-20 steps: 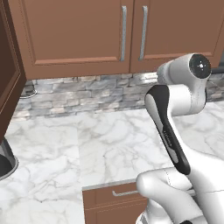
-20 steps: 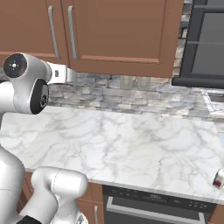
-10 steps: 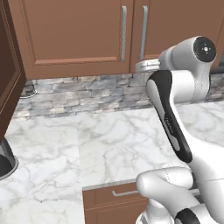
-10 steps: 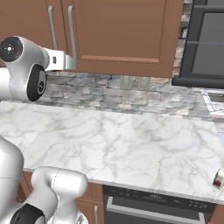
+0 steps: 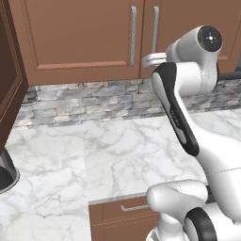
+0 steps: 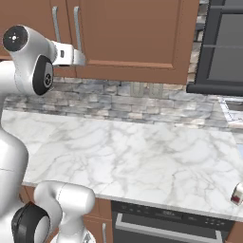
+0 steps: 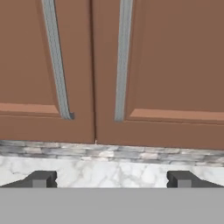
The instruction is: Open the cabinet. Pick the spray and place it next to the sink. Then close the cabinet.
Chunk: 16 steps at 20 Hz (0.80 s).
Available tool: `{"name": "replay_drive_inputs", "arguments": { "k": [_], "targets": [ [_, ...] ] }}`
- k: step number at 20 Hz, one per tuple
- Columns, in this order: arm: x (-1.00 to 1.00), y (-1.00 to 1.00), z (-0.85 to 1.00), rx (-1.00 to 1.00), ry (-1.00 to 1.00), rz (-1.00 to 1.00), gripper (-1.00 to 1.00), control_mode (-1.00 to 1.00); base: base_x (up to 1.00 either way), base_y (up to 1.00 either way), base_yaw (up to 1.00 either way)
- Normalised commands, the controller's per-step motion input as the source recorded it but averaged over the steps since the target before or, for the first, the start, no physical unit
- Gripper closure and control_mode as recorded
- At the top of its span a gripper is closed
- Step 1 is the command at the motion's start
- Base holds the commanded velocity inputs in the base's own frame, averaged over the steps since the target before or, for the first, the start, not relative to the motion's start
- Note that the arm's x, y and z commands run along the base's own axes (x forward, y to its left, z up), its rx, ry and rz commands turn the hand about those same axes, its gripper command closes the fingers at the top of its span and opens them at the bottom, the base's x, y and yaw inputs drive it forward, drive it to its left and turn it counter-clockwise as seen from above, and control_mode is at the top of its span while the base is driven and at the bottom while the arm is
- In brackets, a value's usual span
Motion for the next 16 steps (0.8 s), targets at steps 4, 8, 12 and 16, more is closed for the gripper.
{"name": "replay_drive_inputs", "arguments": {
  "k": [4, 8, 12, 16],
  "targets": [
    [0.41, 0.00, 0.00, 0.00, 0.00, -0.07, -1.00, -1.00, 0.00, 0.00, 0.00],
    [0.39, -0.06, 0.00, 0.00, 0.00, -0.04, -1.00, -1.00, 0.00, 0.00, 0.00],
    [0.15, -0.07, 0.02, 0.04, 0.00, 0.00, -1.00, -1.00, 0.00, 0.00, 0.00],
    [0.08, -0.03, 0.03, 0.00, 0.00, 0.02, -1.00, -1.00, 0.00, 0.00, 0.00]
  ]
}}
